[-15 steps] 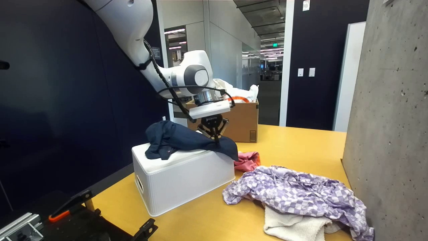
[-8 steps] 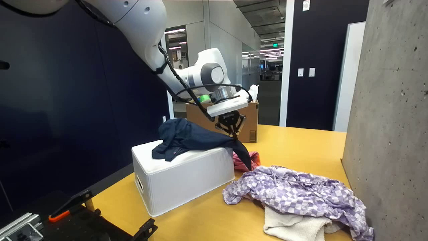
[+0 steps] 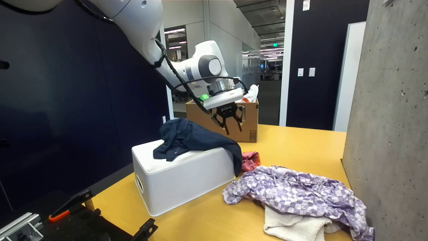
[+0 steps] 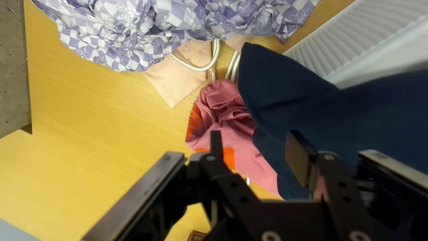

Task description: Remove the purple clothing from the top of the container then put the dark blue shirt on top of the container.

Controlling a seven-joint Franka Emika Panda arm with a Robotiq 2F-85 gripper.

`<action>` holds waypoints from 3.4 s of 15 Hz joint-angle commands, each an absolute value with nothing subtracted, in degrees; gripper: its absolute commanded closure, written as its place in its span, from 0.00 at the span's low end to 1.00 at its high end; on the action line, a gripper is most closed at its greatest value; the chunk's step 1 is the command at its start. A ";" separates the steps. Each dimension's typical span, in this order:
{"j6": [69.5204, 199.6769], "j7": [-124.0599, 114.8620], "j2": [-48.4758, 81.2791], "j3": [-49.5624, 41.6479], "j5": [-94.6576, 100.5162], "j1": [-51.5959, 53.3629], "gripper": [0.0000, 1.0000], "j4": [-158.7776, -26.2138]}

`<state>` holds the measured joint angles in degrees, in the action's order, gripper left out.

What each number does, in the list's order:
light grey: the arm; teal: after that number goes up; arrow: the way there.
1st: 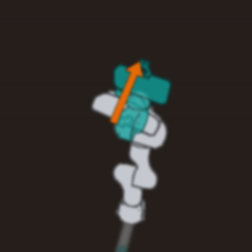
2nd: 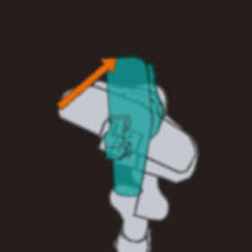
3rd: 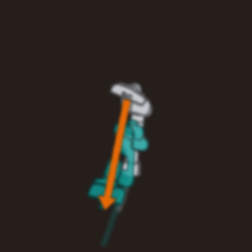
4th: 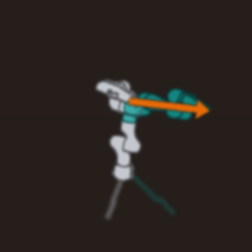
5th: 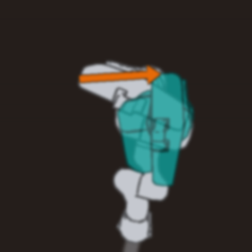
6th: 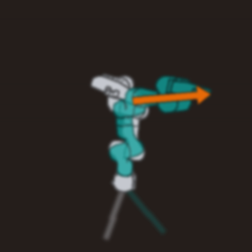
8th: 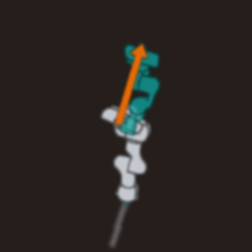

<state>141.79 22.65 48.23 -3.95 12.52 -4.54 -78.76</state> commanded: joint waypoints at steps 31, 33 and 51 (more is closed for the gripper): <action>152.31 1.67 31.82 1.77 12.30 7.45 0.26 -116.41; 152.81 1.55 32.19 1.70 12.35 7.65 0.42 -116.16; 148.36 -1.59 13.77 5.17 11.74 11.82 0.98 -121.00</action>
<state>151.43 -0.61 20.34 3.56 12.24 10.32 -118.11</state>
